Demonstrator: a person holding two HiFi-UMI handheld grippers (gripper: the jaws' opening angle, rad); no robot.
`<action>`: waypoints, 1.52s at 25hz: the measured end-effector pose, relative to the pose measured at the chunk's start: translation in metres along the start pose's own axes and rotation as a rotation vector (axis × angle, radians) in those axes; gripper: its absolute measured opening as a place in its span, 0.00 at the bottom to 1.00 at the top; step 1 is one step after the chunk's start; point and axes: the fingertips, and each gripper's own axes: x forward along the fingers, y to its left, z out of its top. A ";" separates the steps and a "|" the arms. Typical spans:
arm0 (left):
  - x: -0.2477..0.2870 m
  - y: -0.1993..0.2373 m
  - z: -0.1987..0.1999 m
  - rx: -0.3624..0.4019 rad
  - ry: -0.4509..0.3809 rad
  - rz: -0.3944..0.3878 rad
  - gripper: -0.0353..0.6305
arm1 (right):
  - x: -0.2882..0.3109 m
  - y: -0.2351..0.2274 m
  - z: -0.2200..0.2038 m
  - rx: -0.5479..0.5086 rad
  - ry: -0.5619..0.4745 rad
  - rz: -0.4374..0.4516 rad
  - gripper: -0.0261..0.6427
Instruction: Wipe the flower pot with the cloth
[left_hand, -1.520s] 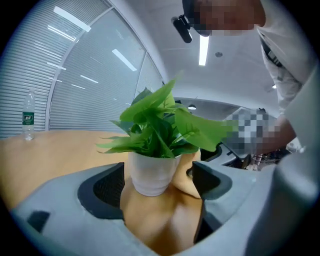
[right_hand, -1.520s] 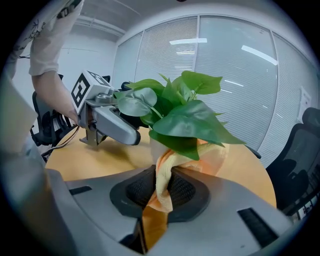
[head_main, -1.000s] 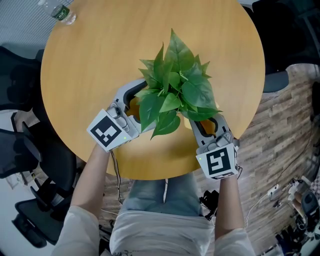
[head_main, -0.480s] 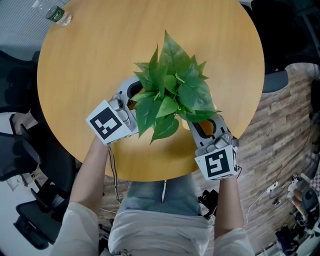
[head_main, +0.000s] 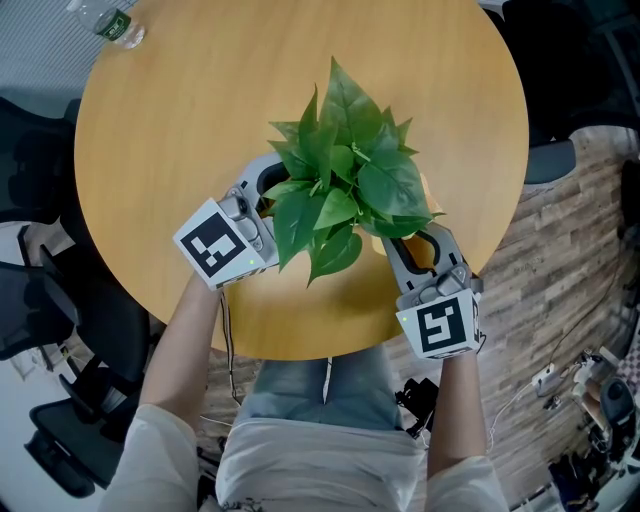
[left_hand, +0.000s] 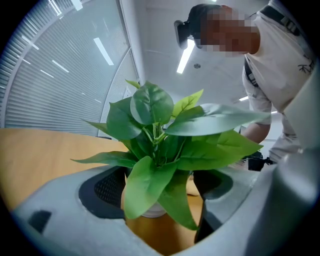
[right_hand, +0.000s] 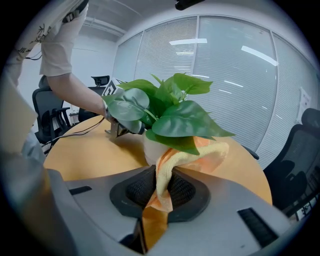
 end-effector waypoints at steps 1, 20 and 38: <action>0.000 0.000 -0.001 -0.004 0.004 0.007 0.71 | -0.003 -0.006 -0.002 0.012 0.002 -0.021 0.12; 0.001 -0.009 0.000 -0.038 0.004 0.086 0.71 | 0.013 -0.033 0.011 -0.122 0.015 -0.041 0.12; 0.006 -0.010 0.000 -0.072 -0.031 0.301 0.71 | 0.000 -0.007 0.002 -0.077 0.018 -0.032 0.12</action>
